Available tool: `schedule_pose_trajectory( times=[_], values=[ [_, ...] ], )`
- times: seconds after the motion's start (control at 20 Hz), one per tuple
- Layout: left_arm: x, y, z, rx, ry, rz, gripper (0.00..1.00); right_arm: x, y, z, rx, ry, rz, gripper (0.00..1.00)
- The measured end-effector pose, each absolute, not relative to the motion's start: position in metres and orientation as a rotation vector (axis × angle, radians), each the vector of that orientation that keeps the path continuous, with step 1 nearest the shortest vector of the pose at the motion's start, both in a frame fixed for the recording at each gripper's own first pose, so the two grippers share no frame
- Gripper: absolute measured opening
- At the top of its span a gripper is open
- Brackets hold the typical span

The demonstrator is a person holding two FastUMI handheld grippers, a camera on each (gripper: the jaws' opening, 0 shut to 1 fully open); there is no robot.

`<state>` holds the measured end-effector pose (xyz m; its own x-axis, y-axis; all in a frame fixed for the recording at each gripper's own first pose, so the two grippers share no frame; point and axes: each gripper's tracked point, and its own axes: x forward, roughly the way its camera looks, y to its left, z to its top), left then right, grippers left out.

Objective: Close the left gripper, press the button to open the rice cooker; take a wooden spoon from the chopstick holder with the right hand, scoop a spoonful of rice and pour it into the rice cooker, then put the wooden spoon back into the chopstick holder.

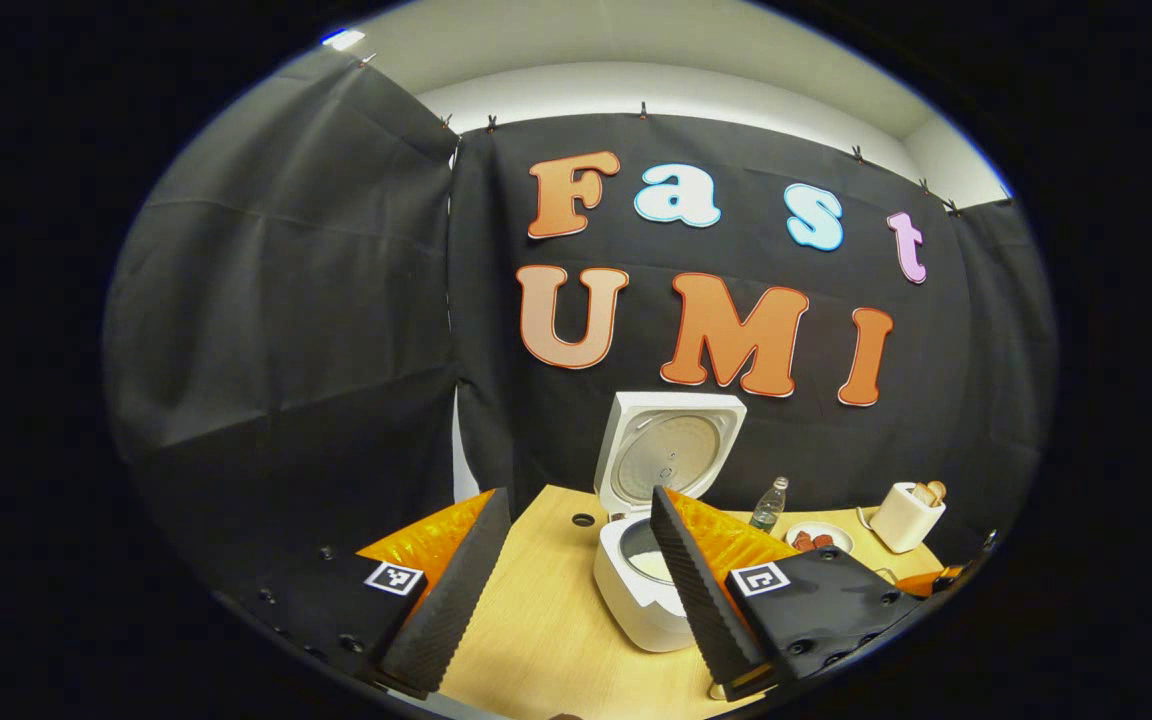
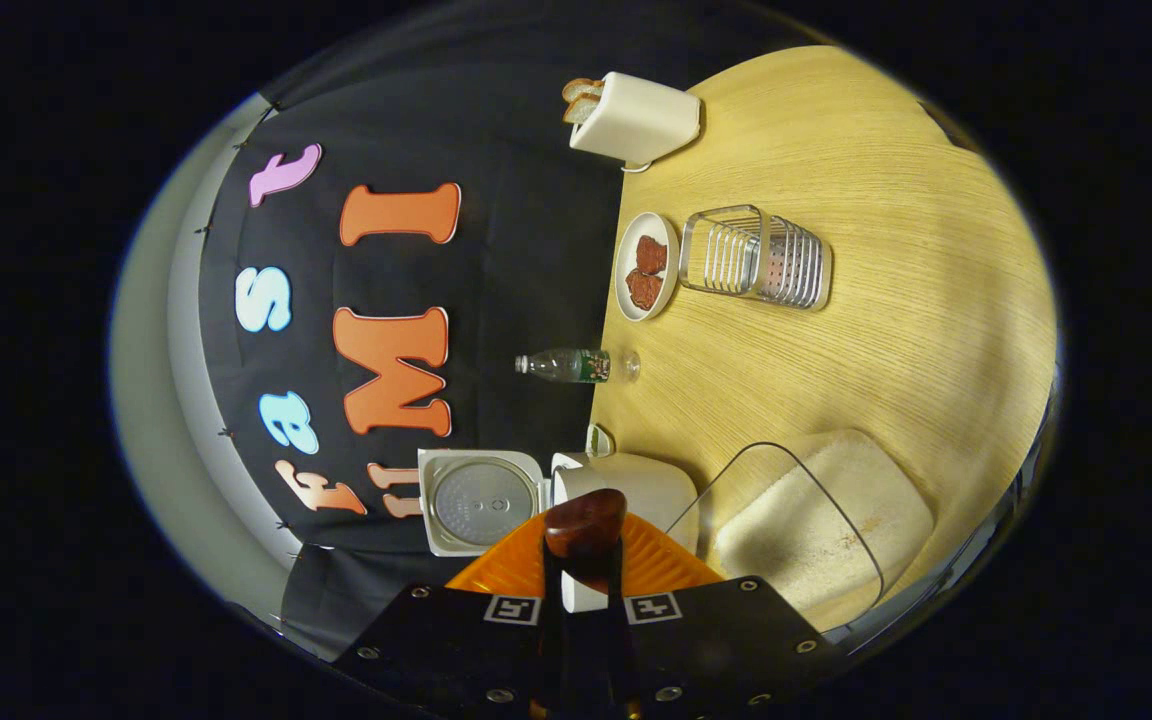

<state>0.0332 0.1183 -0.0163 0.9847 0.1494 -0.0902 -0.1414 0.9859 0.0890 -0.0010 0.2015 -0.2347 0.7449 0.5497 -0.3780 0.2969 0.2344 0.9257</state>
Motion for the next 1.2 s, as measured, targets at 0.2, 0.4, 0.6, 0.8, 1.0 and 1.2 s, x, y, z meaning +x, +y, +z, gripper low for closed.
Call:
schedule_pose_trajectory(
  times=[0.2, 0.4, 0.6, 0.8, 1.0, 1.2],
  values=[
    [0.035, 0.112, -0.012, 0.085, 0.084, 0.129, 0.95, 0.012, 0.209, -0.211, 1.400, 0.740, 0.226, 0.16],
    [0.036, 0.117, -0.006, 0.099, 0.070, 0.139, 0.96, 0.027, 0.224, -0.185, 1.442, 0.733, 0.267, 0.16],
    [0.034, 0.122, -0.006, 0.086, 0.070, 0.140, 0.96, 0.045, 0.242, -0.161, 1.458, 0.720, 0.303, 0.16],
    [0.035, 0.129, -0.007, 0.084, 0.073, 0.149, 0.96, 0.067, 0.263, -0.140, 1.457, 0.704, 0.334, 0.16],
    [0.035, 0.137, -0.009, 0.076, 0.081, 0.155, 0.96, 0.088, 0.282, -0.122, 1.454, 0.686, 0.356, 0.16],
    [0.040, 0.146, -0.012, 0.078, 0.088, 0.170, 0.96, 0.110, 0.298, -0.109, 1.434, 0.666, 0.362, 0.16]
  ],
)
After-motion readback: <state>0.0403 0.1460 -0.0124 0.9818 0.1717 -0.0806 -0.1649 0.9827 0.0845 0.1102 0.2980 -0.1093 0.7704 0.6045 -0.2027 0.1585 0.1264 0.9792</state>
